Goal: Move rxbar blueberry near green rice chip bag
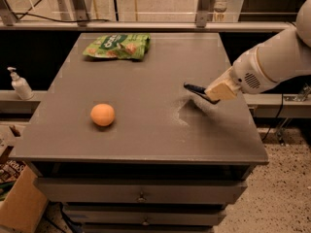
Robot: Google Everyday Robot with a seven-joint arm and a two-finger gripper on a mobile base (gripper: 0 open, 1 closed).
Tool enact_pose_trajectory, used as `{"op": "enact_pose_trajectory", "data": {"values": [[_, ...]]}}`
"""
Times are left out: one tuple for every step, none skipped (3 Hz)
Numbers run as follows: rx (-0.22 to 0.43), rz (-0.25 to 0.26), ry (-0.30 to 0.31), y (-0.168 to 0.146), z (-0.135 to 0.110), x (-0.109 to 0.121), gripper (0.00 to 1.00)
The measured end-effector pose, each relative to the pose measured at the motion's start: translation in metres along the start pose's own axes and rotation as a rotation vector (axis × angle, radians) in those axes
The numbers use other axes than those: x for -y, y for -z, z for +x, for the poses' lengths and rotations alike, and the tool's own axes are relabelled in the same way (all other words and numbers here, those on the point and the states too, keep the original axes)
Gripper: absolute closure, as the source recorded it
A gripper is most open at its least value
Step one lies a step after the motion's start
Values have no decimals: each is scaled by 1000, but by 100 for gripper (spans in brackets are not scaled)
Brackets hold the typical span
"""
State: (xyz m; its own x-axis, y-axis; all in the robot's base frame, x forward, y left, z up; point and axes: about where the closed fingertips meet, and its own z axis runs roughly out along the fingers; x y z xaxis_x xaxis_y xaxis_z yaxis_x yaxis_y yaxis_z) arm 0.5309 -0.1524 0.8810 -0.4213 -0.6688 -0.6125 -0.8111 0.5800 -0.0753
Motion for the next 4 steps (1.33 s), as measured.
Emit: {"op": "enact_pose_trajectory", "data": {"values": [[78, 96, 14, -12, -31, 28, 100], [144, 197, 40, -26, -65, 54, 100], [165, 259, 98, -58, -97, 76, 100], [148, 273, 173, -95, -120, 86, 100]]}}
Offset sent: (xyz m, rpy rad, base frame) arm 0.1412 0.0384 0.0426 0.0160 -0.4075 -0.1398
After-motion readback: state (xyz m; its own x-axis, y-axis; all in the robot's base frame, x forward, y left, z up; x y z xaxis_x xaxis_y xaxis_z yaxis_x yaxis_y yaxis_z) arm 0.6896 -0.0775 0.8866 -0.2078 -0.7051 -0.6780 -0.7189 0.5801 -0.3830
